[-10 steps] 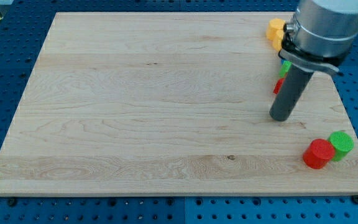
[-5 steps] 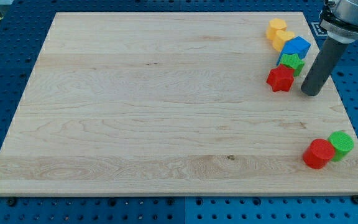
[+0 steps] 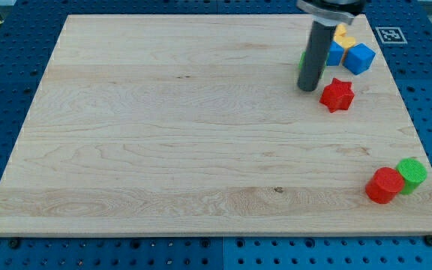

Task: Place red star left of red circle

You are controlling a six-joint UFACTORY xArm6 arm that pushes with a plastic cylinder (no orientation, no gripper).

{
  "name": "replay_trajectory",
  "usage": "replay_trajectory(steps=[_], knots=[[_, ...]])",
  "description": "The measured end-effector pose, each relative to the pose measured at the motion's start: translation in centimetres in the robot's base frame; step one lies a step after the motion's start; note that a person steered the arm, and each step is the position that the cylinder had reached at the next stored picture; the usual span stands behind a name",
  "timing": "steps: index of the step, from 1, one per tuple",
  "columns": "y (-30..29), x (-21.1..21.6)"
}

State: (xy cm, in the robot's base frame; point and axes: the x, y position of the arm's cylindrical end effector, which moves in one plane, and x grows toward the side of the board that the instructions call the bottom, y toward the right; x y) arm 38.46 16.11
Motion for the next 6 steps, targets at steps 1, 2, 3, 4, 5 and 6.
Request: replay_trajectory(steps=[1,2,3,4,5,6], knots=[[4.2,0.0],[7.7,0.1],[8.2,1.7],[4.0,3.6],[-2.2,4.1],[-2.8,3.7]])
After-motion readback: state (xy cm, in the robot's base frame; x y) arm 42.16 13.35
